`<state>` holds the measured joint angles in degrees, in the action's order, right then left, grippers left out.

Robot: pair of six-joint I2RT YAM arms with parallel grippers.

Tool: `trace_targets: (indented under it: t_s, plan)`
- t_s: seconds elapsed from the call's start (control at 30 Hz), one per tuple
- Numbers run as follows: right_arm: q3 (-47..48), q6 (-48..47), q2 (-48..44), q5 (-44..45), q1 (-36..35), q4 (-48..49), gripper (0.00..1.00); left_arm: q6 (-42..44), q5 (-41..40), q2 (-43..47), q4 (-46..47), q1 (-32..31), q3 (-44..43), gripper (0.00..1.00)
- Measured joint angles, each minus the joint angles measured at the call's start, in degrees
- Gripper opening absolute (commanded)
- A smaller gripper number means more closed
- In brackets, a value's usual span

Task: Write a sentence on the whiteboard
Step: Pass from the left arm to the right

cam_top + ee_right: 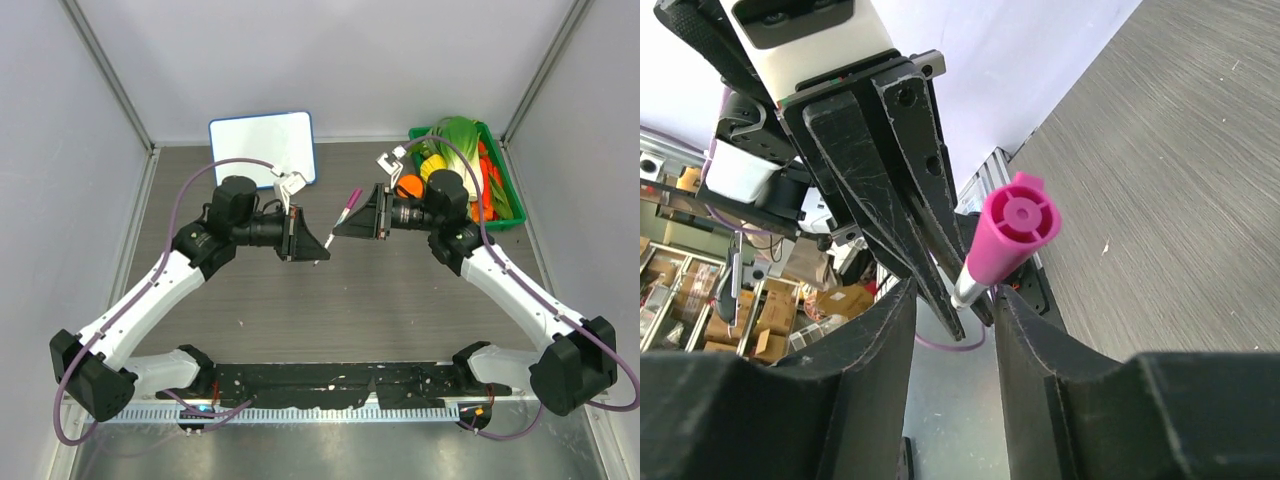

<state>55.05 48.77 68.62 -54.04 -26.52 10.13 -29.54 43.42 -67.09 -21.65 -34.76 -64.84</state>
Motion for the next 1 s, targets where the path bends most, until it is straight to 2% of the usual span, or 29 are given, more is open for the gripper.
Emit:
trace_targets:
  t_s: [0.27, 0.57, 1.0]
  plan:
    - [-0.5, 0.0, 0.1, -1.2, -0.1, 0.2, 0.4, -1.1, 0.8, 0.2, 1.9, 0.0, 1.9, 0.0]
    - [-0.5, 0.1, 1.6, -1.6, -1.4, 0.4, 0.29, -2.1, 1.0, 0.8, 3.2, -0.2, 3.3, 0.0]
    - [-2.7, 2.9, 1.9, -1.6, -2.1, 4.5, 0.29, -1.7, 1.2, 1.8, 3.4, -0.4, 3.7, 0.0]
